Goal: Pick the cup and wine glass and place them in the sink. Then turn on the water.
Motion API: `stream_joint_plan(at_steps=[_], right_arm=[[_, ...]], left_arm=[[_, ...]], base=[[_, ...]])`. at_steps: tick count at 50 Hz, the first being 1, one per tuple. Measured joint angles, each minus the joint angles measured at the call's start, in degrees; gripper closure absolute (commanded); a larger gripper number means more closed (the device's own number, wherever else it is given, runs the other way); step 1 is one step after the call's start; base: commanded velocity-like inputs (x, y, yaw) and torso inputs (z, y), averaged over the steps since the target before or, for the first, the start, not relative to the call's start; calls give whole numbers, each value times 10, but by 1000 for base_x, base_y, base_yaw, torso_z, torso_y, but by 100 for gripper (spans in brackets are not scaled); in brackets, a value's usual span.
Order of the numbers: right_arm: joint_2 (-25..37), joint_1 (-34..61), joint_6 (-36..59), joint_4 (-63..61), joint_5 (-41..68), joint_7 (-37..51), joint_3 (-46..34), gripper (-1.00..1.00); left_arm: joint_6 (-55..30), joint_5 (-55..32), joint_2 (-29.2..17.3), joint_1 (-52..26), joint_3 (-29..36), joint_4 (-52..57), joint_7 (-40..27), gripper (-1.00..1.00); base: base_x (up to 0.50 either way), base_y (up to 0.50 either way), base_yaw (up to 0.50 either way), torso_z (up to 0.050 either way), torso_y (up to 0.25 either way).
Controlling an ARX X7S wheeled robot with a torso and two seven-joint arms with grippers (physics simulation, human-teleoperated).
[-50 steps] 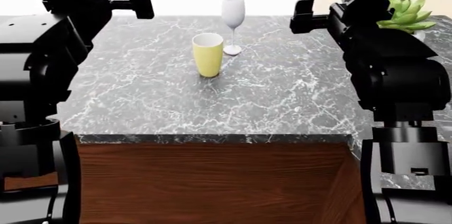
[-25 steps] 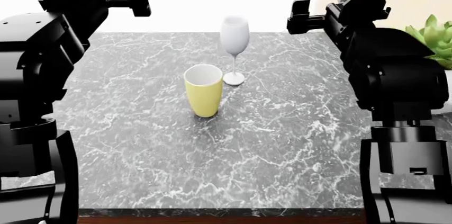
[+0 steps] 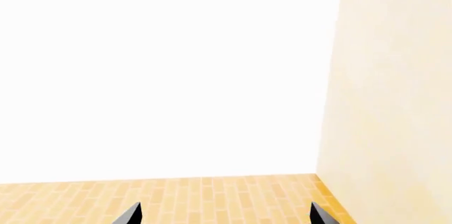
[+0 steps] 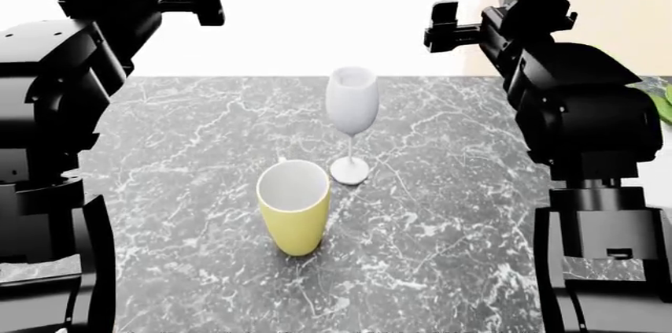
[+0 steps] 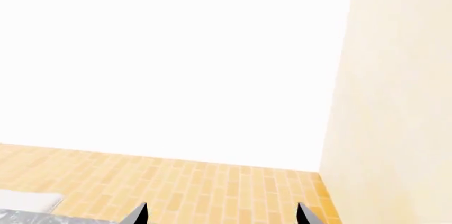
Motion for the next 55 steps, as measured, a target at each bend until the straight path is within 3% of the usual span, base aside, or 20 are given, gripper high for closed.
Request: stream_joint_plan(at_steps=[16,37,55], right_arm=[[4,1,1,2,-3,-3,-13,-100],[10,0,23,-13,4,-14,-25,-100],[8,-2,25,-14,12,-17,-27,-100]], left_arm=[[-32,-21,-19,14,-2,20,18,-100],[-231,-144,-145,149,-17,264,109,-100],[-322,-233,-224,268,-63,406,154,-100]], base=[[0,0,0,0,0],[0,0,0,0,0],[0,0,0,0,0]])
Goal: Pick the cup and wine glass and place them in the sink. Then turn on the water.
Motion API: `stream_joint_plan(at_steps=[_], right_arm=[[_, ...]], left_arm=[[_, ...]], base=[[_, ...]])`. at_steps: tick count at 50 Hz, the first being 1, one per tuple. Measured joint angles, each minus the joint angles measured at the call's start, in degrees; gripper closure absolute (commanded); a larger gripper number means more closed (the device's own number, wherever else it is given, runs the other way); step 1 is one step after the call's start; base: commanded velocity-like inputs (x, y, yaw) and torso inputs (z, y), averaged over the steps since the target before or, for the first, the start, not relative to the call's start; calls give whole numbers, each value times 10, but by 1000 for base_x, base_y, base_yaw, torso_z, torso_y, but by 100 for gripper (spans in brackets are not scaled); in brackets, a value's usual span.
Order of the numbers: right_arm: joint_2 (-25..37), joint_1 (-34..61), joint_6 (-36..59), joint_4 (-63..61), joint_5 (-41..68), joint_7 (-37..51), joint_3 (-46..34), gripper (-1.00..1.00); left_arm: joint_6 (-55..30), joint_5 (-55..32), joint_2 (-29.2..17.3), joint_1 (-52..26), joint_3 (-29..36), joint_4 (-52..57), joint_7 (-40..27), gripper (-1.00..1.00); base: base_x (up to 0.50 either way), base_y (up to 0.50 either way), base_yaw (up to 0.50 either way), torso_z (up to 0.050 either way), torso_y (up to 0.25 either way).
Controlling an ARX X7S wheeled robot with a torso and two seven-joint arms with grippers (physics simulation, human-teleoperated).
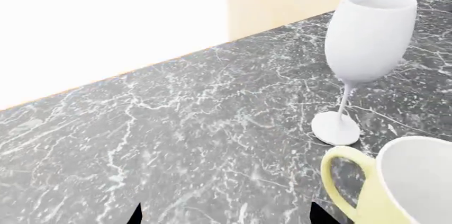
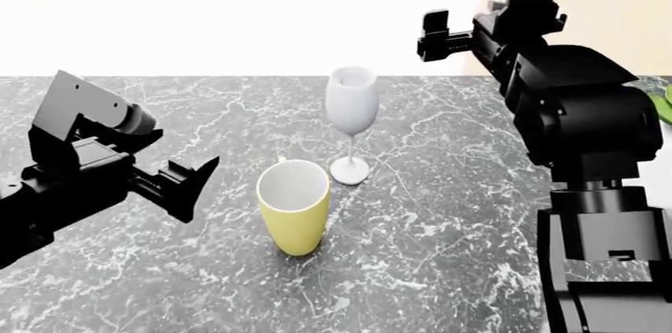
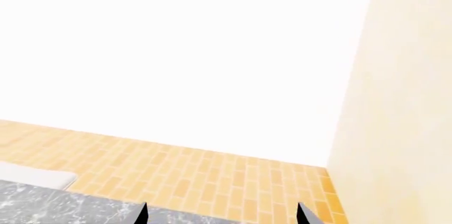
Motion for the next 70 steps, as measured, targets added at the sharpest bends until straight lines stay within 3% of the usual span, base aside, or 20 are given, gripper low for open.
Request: stream_joint_plan(at_steps=[15,35,70], right_arm=[[-2,-3,-4,5,4,-1,-2,-100],[-3,-5,-6,5,11,1,-2,-100],[2,-10,-3,0,22,6,2,-100]], left_arm=[[-44,-88,-43,57,-27,64,12,-100],[-49,-208,-59,74,-12,95,-38,-100],[-1,-226,-27,13,106,61,-65,-100]], base=[[0,0,0,0,0],[0,0,0,0,0],[0,0,0,0,0]])
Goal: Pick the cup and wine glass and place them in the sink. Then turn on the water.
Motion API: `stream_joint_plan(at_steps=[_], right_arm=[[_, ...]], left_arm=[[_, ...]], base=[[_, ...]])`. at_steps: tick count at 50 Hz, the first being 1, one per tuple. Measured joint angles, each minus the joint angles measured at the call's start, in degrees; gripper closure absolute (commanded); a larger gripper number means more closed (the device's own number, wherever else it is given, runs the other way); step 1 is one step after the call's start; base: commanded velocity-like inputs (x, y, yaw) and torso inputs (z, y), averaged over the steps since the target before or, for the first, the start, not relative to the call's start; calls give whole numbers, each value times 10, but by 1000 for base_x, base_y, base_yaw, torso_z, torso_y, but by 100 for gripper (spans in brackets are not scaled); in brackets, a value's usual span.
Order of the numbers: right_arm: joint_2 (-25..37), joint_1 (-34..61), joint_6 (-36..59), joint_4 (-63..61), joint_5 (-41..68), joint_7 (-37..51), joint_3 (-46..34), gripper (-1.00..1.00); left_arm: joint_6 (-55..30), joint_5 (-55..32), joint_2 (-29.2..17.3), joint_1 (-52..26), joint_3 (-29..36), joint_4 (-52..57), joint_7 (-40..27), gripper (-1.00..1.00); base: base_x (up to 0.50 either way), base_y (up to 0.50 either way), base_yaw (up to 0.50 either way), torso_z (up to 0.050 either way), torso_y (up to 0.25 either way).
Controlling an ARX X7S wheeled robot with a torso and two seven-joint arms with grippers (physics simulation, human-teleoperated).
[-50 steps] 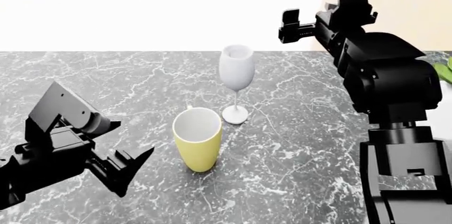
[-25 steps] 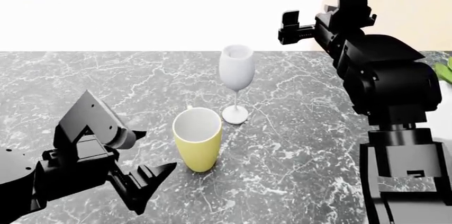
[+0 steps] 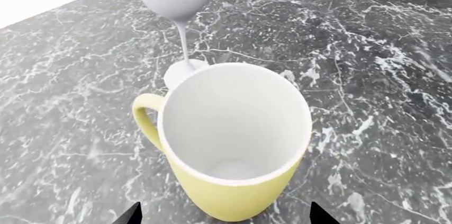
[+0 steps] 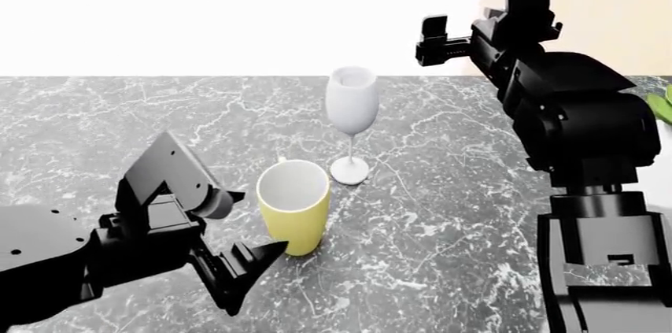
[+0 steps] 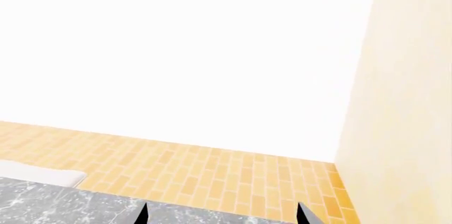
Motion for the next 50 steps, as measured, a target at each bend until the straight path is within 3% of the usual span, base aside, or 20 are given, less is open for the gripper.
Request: stream_joint_plan(at_steps=[50], right_arm=[[9,-3,8,-11,10,9,-1,-100]], left_arm=[[66,42,10,-20,90,-47,18,-100]], base=[[0,0,0,0,0]])
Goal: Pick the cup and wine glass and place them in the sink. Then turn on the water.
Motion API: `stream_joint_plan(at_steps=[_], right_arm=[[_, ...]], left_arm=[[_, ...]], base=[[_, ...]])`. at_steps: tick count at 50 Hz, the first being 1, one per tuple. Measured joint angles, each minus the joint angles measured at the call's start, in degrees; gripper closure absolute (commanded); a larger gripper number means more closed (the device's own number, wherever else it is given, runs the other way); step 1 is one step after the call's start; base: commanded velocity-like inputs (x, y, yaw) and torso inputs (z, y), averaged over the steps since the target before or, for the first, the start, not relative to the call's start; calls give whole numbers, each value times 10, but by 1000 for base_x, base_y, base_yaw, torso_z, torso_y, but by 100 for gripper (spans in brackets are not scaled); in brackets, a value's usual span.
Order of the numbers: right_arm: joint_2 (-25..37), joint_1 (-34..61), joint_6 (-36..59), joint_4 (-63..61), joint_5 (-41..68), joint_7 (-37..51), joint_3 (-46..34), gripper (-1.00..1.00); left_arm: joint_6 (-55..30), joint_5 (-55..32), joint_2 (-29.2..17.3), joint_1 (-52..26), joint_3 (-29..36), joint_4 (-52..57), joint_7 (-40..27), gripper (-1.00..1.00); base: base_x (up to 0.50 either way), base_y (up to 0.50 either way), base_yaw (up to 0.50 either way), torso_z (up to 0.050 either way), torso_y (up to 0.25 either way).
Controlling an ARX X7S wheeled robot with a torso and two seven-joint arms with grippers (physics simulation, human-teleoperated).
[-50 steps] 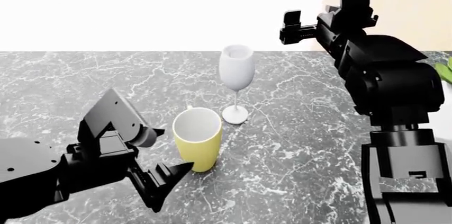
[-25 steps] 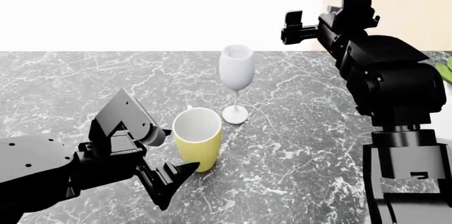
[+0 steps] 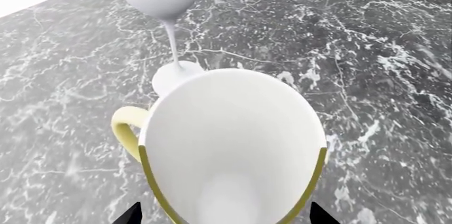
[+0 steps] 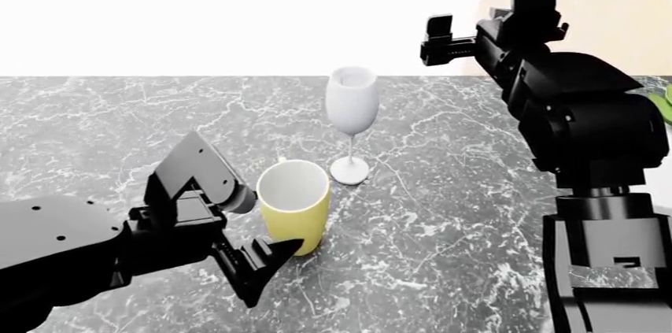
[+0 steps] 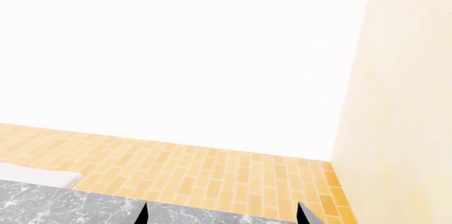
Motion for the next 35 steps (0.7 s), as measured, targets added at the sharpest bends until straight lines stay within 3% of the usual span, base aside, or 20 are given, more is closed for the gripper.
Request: stream_joint_plan(at_steps=[33,34,35], right_arm=[[6,-2,5,-8,7,5,0,-100],[6,-2,4,-7,7,5,-1,-100],[6,-2,4,-7,8,5,-1,-100]], left_arm=[[19,10,8,-29,38,-19,8,-100],[19,10,8,-30,38,-19,7,100],[20,9,8,-30,39,-19,7,100]], base=[[0,0,0,0,0],[0,0,0,0,0],[0,0,0,0,0]])
